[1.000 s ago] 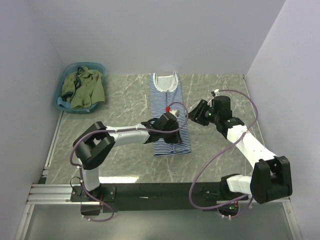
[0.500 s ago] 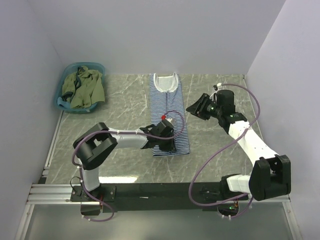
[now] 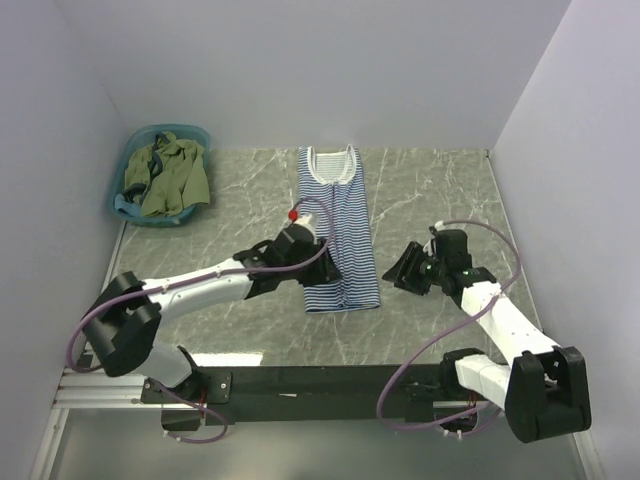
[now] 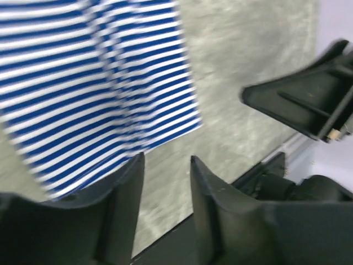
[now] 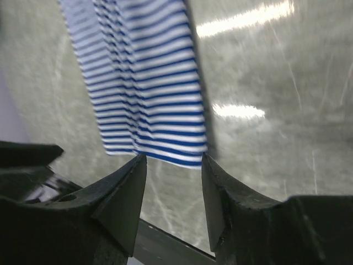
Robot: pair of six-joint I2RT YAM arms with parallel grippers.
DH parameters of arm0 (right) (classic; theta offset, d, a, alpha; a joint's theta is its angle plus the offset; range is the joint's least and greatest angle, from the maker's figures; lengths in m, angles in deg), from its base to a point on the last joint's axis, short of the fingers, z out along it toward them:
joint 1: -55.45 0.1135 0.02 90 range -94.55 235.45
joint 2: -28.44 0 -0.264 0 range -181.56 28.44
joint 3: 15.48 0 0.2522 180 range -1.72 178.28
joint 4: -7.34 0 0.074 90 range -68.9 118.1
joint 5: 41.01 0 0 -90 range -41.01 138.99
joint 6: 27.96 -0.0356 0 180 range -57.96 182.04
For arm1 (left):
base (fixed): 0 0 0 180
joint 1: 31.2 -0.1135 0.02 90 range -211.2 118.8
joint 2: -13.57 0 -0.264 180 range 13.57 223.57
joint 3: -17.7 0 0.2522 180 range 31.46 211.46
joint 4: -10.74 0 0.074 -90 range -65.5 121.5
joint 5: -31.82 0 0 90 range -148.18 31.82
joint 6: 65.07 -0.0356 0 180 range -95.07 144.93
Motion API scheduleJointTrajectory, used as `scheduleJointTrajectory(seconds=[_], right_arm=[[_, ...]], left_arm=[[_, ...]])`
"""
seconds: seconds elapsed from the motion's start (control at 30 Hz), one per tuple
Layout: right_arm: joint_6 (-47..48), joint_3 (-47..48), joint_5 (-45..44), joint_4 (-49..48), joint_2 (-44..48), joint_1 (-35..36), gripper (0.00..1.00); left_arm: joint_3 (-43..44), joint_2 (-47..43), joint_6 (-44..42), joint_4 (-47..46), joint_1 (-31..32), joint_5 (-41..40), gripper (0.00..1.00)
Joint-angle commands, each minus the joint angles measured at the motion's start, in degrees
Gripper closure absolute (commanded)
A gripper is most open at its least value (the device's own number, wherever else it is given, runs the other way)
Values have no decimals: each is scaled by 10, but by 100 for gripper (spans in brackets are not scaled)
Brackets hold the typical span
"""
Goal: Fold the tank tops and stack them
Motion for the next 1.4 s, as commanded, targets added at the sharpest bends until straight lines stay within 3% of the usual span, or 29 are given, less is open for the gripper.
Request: scheduleJointTrajectory(seconds=[0.0,0.3,0.67,1.0,1.37], right_arm=[[6,-27,-22,6,14,32,48],[-32,-68,-87,-43,-30,101,46],[-48,-74,-112,-84,-63,120,46],[-49,-81,-114,-101,-78,131,50],[-39,-95,-119,-105,-89,144,60]], left_arm=[[-68,-46,26,41,-21,-1,54],[-169,-70,24,-21,-60,91,47],[-190,-37,47,-38,-63,61,48],[-195,9,49,-33,-63,19,53],[-197,29,41,-17,-55,-9,68]])
